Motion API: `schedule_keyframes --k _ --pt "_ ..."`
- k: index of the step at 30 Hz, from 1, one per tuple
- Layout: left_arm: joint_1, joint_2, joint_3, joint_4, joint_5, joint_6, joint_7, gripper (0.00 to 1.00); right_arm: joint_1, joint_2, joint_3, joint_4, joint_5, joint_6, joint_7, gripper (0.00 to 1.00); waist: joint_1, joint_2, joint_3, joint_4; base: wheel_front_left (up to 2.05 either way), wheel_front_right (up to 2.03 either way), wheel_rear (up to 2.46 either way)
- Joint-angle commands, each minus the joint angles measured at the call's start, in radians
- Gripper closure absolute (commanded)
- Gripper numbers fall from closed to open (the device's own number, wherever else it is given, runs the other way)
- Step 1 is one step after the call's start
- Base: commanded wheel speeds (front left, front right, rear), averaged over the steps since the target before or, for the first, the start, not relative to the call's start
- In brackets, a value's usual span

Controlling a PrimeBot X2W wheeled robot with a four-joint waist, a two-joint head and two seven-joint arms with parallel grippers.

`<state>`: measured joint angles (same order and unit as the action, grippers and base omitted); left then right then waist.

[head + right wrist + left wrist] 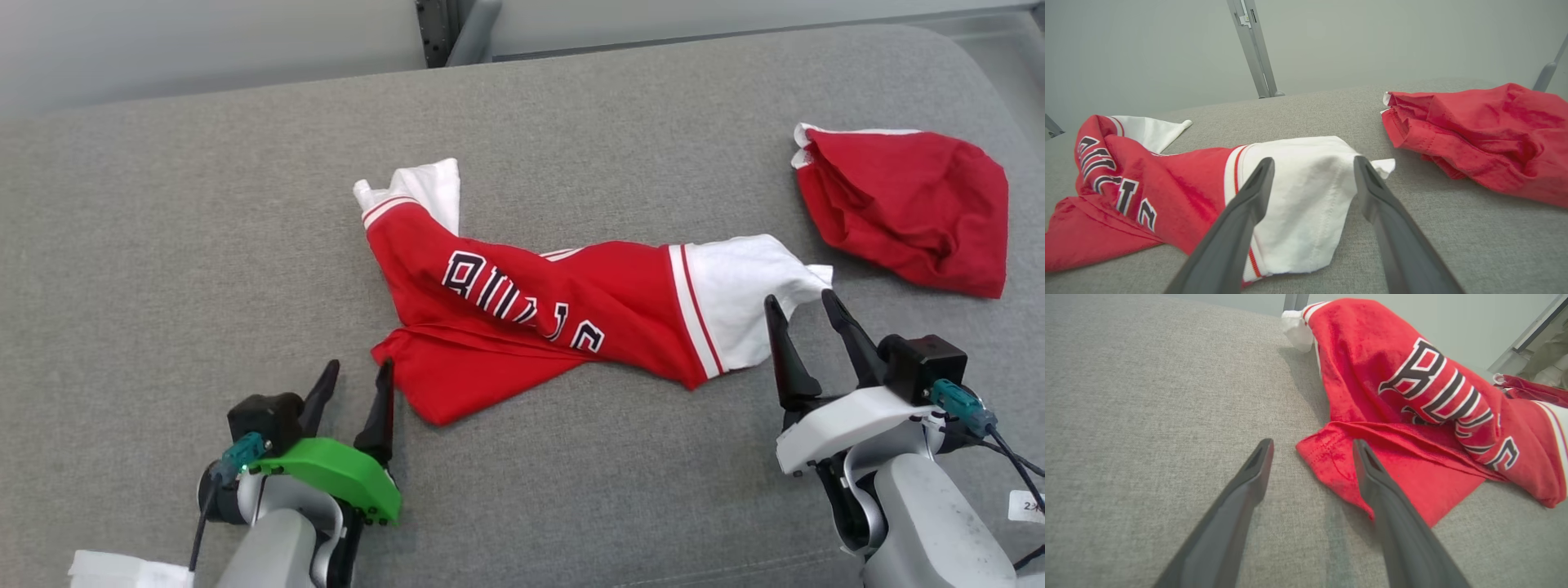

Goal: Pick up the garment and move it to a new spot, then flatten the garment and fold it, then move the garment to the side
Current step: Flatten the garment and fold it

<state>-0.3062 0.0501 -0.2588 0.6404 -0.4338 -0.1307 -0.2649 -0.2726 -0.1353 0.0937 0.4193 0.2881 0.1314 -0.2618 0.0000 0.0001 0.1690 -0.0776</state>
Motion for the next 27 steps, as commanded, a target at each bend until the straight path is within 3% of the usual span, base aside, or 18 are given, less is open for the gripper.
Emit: schedule_keyframes --k 1,9,10,11,12,13,18,21,26,27 --pt "-0.039 0.01 0.017 0.041 0.005 0.0 0.0 0.0 -0.012 0.003 0.004 -0.008 0.005 -0.001 -0.003 0.0 0.0 -0.0001 0.044 -0.044 0.0 0.0 0.0" --pt "-0.112 0.018 -0.019 0.164 -0.039 0.0 0.001 0.0 -0.01 0.011 0.001 -0.024 0.014 -0.001 -0.003 0.0 0.0 -0.0001 0.063 -0.076 0.0 0.0 0.0" --pt "-0.115 0.019 -0.033 0.164 -0.044 0.0 0.001 0.06 -0.007 0.013 0.0 -0.024 0.012 -0.001 -0.003 0.0 0.0 -0.0001 0.064 -0.076 0.0 0.0 0.0" --pt "-0.118 0.02 -0.052 0.163 -0.045 0.0 0.001 0.51 -0.005 0.013 -0.001 -0.024 0.012 -0.001 -0.003 0.0 0.0 -0.0001 0.064 -0.075 0.0 0.0 0.0" --pt "-0.118 0.02 -0.052 0.163 -0.045 0.0 0.001 0.51 -0.005 0.013 -0.001 -0.024 0.012 -0.001 -0.003 0.0 0.0 -0.0001 0.064 -0.075 0.0 0.0 0.0" --pt "-0.12 0.021 -0.067 0.16 -0.051 0.0 0.001 0.97 -0.004 0.012 -0.003 -0.023 0.013 -0.001 -0.003 0.0 0.0 -0.0001 0.064 -0.073 0.0 0.0 0.0" --pt "-0.107 0.044 -0.091 0.047 -0.042 0.0 0.0 1.0 -0.004 0.018 -0.01 -0.027 0.018 -0.001 -0.003 0.0 0.0 -0.0001 0.053 -0.047 0.0 0.0 0.0" --pt "-0.081 0.05 -0.043 -0.06 -0.029 0.0 0.0 1.0 0.005 0.02 -0.018 -0.024 0.023 -0.001 -0.003 0.0 0.0 -0.0001 0.034 -0.019 0.0 0.0 0.0" --pt "-0.056 0.084 0.0 -0.273 0.066 0.0 0.0 1.0 0.019 0.037 -0.023 -0.014 0.041 -0.001 -0.003 0.0 0.0 -0.0001 -0.006 0.035 0.0 0.0 0.0" --pt "-0.043 0.102 -0.017 -0.366 0.111 0.0 0.001 1.0 0.028 0.043 -0.021 -0.009 0.043 -0.001 -0.003 0.0 0.0 -0.0001 -0.023 0.051 0.0 0.0 0.0"
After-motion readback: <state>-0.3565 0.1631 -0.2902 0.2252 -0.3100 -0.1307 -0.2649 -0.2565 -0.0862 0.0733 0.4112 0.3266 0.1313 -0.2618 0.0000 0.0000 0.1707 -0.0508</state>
